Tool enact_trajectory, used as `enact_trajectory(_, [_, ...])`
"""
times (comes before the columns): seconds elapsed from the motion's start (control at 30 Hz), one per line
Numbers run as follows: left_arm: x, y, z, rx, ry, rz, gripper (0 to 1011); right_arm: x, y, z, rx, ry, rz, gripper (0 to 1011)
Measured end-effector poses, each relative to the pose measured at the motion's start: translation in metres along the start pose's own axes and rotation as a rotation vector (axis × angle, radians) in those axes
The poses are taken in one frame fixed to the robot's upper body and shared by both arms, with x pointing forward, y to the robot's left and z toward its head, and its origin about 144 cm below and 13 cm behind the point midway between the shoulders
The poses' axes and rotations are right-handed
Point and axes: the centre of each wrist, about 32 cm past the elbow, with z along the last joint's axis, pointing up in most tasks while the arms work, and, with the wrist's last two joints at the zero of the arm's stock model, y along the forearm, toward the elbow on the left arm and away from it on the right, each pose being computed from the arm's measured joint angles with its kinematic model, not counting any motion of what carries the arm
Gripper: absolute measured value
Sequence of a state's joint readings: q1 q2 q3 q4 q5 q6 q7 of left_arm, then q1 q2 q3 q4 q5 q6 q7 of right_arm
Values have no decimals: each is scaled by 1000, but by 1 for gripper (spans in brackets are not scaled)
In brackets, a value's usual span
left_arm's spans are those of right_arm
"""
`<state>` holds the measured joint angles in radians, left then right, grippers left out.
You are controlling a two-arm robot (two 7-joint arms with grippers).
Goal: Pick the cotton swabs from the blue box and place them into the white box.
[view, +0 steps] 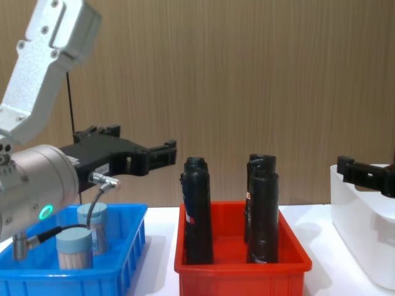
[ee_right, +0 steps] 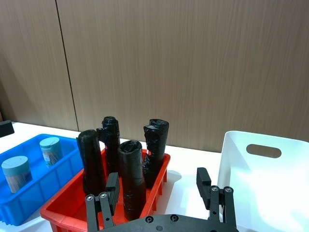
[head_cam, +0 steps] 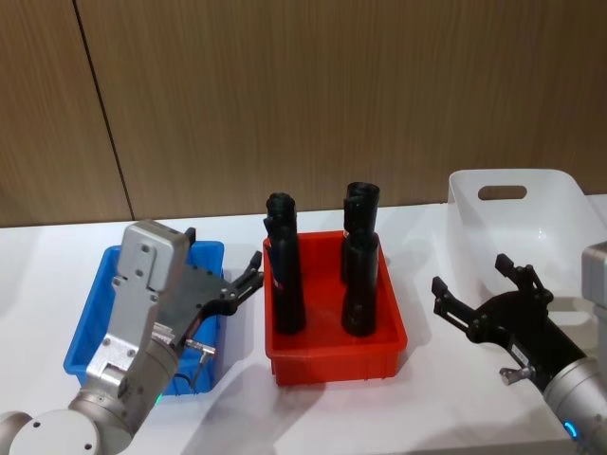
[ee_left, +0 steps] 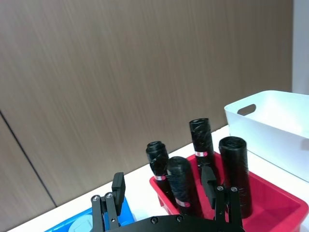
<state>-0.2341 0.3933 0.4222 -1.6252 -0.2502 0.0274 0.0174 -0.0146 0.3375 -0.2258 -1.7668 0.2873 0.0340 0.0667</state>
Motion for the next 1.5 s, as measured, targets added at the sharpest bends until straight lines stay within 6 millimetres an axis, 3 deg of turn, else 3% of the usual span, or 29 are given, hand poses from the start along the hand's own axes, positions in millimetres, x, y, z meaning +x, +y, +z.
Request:
enact_trajectory(0.63, [17, -3, -4, 59, 97, 86, 1000, 0, 0, 0, 0, 0, 0, 1002])
enact_trajectory(1.5, [46, -6, -30, 175, 312, 230, 999, 0, 0, 0, 0, 0, 0, 1002])
